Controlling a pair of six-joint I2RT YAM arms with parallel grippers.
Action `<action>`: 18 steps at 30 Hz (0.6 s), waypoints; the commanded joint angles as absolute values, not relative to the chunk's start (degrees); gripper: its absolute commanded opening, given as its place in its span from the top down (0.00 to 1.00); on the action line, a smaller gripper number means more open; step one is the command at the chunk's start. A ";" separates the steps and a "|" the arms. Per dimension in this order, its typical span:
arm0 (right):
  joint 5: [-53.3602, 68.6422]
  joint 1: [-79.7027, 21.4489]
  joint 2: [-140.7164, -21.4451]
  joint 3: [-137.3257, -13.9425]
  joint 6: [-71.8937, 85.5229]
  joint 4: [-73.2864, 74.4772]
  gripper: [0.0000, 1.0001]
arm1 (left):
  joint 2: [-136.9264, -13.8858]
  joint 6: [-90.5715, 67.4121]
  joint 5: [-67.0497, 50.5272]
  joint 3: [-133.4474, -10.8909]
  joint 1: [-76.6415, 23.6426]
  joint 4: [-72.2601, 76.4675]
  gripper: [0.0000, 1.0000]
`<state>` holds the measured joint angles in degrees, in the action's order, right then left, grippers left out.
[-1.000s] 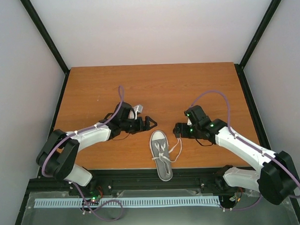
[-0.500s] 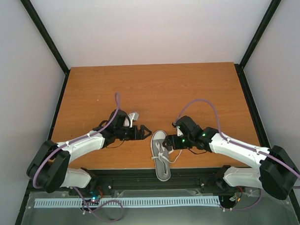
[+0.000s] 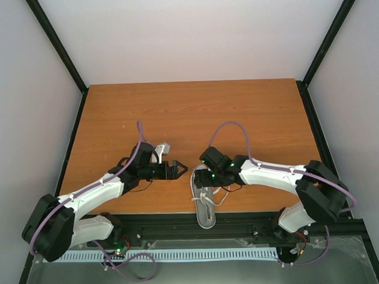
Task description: Tie the shoes
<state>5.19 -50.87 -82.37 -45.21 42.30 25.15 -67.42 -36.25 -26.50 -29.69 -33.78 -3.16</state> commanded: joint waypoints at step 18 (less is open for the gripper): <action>-10.22 -59.86 -91.81 -55.22 54.51 42.12 0.16 | -62.36 -34.98 -18.72 -29.61 -33.93 -4.92 0.00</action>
